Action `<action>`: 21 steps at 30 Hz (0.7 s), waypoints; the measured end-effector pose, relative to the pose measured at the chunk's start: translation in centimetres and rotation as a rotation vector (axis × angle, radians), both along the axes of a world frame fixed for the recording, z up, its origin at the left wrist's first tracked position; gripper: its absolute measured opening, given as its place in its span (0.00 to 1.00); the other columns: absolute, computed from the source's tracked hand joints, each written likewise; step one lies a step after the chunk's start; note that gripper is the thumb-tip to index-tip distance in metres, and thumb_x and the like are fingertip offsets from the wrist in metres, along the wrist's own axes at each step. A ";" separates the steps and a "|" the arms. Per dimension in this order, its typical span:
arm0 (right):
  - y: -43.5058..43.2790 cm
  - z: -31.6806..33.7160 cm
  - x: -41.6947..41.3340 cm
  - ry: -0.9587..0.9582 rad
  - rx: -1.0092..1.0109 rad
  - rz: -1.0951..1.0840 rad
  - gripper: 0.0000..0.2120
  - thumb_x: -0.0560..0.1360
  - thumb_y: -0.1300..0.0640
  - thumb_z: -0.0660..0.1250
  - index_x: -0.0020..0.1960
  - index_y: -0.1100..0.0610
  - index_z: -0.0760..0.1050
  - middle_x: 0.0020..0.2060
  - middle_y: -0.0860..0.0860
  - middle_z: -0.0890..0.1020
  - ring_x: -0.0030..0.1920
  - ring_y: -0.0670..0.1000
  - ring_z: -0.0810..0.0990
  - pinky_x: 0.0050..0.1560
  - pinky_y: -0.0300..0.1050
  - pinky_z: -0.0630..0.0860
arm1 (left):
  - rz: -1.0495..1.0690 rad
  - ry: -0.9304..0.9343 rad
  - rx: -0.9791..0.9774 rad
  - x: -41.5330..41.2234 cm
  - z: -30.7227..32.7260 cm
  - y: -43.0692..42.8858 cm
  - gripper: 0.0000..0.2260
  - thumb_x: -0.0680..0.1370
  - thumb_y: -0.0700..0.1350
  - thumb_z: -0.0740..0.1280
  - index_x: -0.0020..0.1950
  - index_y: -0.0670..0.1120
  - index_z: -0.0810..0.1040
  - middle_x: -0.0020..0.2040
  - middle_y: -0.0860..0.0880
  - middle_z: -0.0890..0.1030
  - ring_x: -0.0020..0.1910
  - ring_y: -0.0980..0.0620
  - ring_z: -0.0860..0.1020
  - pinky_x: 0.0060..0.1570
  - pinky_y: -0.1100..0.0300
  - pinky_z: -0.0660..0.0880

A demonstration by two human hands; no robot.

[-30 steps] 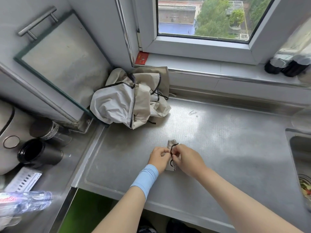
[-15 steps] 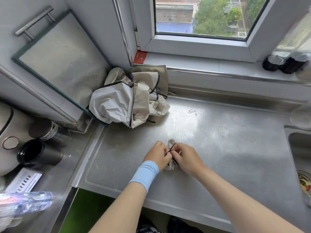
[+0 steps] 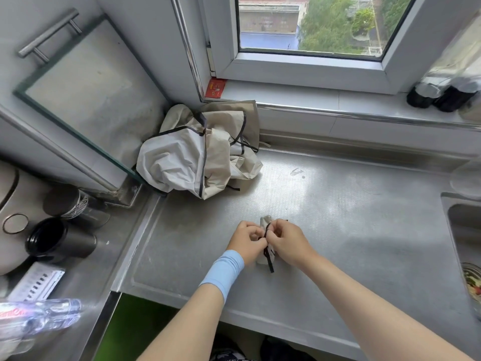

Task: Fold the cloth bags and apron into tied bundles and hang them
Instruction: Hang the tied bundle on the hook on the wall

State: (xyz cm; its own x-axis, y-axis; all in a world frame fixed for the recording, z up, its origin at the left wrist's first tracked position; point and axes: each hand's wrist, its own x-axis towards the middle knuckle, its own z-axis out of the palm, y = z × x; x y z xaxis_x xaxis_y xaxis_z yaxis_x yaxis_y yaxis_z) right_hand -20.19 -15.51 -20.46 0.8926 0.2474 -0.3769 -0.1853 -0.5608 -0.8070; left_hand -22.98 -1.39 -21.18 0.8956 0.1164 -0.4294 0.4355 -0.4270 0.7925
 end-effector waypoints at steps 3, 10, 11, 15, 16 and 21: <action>-0.1 -0.1 -0.4 -0.143 -0.096 0.047 0.05 0.74 0.57 0.65 0.40 0.52 0.74 0.33 0.46 0.78 0.34 0.45 0.75 0.37 0.41 0.72 | -0.012 0.065 -0.019 0.2 0.1 0.0 0.08 0.73 0.40 0.68 0.35 0.50 0.76 0.51 0.52 0.72 0.42 0.62 0.74 0.46 0.73 0.67; -0.7 -1.6 0.5 0.119 0.063 -0.383 0.05 0.77 0.60 0.60 0.43 0.56 0.72 0.36 0.53 0.80 0.39 0.55 0.80 0.43 0.50 0.76 | -0.068 0.138 -0.022 -0.2 -0.2 0.7 0.09 0.65 0.52 0.67 0.31 0.49 0.71 0.38 0.53 0.73 0.37 0.54 0.71 0.41 0.63 0.68; -1.2 -1.9 0.7 0.168 0.106 -0.390 0.04 0.76 0.61 0.59 0.44 0.58 0.71 0.35 0.54 0.80 0.35 0.56 0.81 0.42 0.55 0.79 | 0.035 0.160 -0.076 -0.3 -0.3 0.8 0.10 0.67 0.53 0.66 0.32 0.48 0.72 0.36 0.51 0.72 0.35 0.53 0.70 0.37 0.62 0.68; -2.2 -0.9 1.1 0.256 0.193 -0.301 0.08 0.76 0.68 0.56 0.45 0.58 0.71 0.34 0.55 0.79 0.29 0.55 0.79 0.34 0.52 0.78 | 0.382 0.176 -0.094 -0.1 -0.4 1.2 0.11 0.79 0.47 0.62 0.38 0.45 0.73 0.37 0.48 0.77 0.34 0.51 0.74 0.35 0.61 0.70; -2.3 -0.5 1.2 0.252 0.181 -0.283 0.08 0.75 0.68 0.56 0.44 0.58 0.71 0.34 0.55 0.80 0.30 0.55 0.79 0.34 0.50 0.78 | 0.353 0.092 0.033 -0.1 0.0 1.2 0.09 0.79 0.47 0.62 0.41 0.46 0.74 0.41 0.49 0.77 0.37 0.52 0.74 0.39 0.61 0.70; -2.7 0.4 2.5 0.350 0.212 -0.196 0.11 0.74 0.69 0.57 0.38 0.57 0.70 0.36 0.58 0.77 0.30 0.53 0.75 0.34 0.45 0.71 | -0.002 -0.171 0.113 1.8 2.1 -0.3 0.17 0.72 0.45 0.73 0.58 0.51 0.74 0.53 0.57 0.74 0.51 0.60 0.75 0.53 0.68 0.71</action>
State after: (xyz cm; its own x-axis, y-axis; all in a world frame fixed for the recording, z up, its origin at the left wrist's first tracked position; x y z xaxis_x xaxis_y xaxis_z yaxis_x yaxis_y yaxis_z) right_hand -17.73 -18.17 -20.07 0.7580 0.1911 -0.6237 -0.5537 -0.3169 -0.7700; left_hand -21.14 -1.67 -19.06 0.9546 0.1535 -0.2554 0.2979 -0.5185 0.8015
